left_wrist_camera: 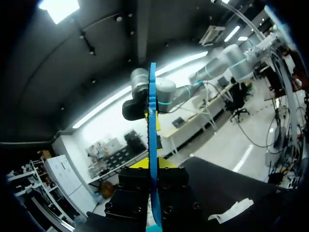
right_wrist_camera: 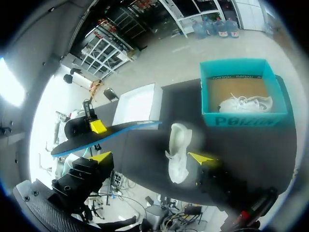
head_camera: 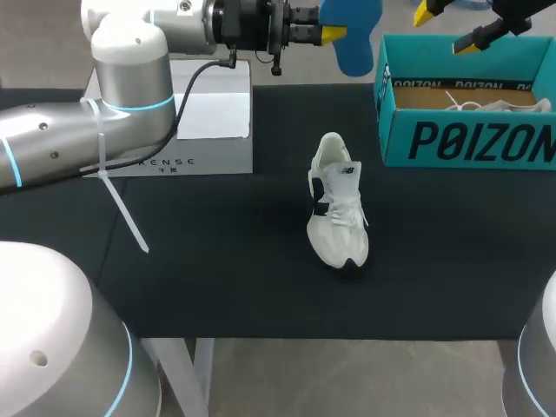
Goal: Take the shoe out of the shoebox, open the shoe tongue, remove and reinsert the insole, then place the shoe into the shoebox
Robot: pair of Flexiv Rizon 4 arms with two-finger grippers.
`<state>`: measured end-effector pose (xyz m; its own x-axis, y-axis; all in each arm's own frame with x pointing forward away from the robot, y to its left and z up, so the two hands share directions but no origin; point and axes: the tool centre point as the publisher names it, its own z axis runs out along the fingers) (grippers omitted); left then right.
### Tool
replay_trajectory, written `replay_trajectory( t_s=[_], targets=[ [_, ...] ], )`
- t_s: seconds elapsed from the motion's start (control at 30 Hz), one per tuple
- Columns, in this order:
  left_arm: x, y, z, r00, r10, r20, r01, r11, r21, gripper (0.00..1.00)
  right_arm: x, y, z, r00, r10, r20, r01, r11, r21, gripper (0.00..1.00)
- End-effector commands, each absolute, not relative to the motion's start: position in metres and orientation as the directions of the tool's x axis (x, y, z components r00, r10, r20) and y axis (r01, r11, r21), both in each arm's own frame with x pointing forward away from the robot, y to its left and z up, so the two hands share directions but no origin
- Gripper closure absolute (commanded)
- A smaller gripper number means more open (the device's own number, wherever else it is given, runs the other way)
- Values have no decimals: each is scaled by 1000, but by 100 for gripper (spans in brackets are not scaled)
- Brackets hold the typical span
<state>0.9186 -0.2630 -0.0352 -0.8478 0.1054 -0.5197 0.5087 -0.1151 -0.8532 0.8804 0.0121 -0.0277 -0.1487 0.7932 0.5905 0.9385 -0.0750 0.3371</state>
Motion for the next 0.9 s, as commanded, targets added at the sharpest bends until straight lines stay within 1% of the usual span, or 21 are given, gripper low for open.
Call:
replay_trajectory(
  t_s=[0.03,0.07,0.23,0.43,0.5,0.57,0.6,0.63,0.7,0.83,0.9],
  targets=[
    [926,-265,-38,-527,373,764,-846,-318,-428,100,878,13,-29,-135,805,578,941,-79,330,0],
    [926,-265,-38,-511,377,772,-855,-317,-411,100,878,14,-30,-133,805,579,941,-80,328,0],
    [926,-265,-38,-511,377,772,-855,-317,-411,100,875,15,-31,-127,808,575,945,-76,317,0],
    [926,-265,-38,-511,377,772,-855,-317,-411,100,876,23,-21,-233,831,504,927,34,374,0],
    [922,-261,-36,-435,288,854,-890,-285,-357,100,876,25,-17,-264,844,466,918,70,391,0],
    [919,-258,-33,-323,221,920,-926,-275,-259,100,877,27,-13,-279,851,445,912,89,401,0],
    [917,-255,-31,-302,178,937,-934,-252,-253,100,878,27,-11,-282,853,439,909,92,406,0],
    [916,-254,-27,-285,170,943,-936,-261,-236,100,878,28,-9,-287,854,435,907,96,409,0],
    [913,-251,-20,-213,157,964,-954,-247,-170,100,879,29,-7,-290,854,433,904,96,416,0],
    [916,-248,-8,-143,126,982,-967,-228,-111,100,879,29,-9,-287,851,440,904,89,418,0],
    [918,-247,-5,-164,101,981,-965,-221,-138,100,879,29,-11,-283,849,447,906,83,416,0]
  ],
)
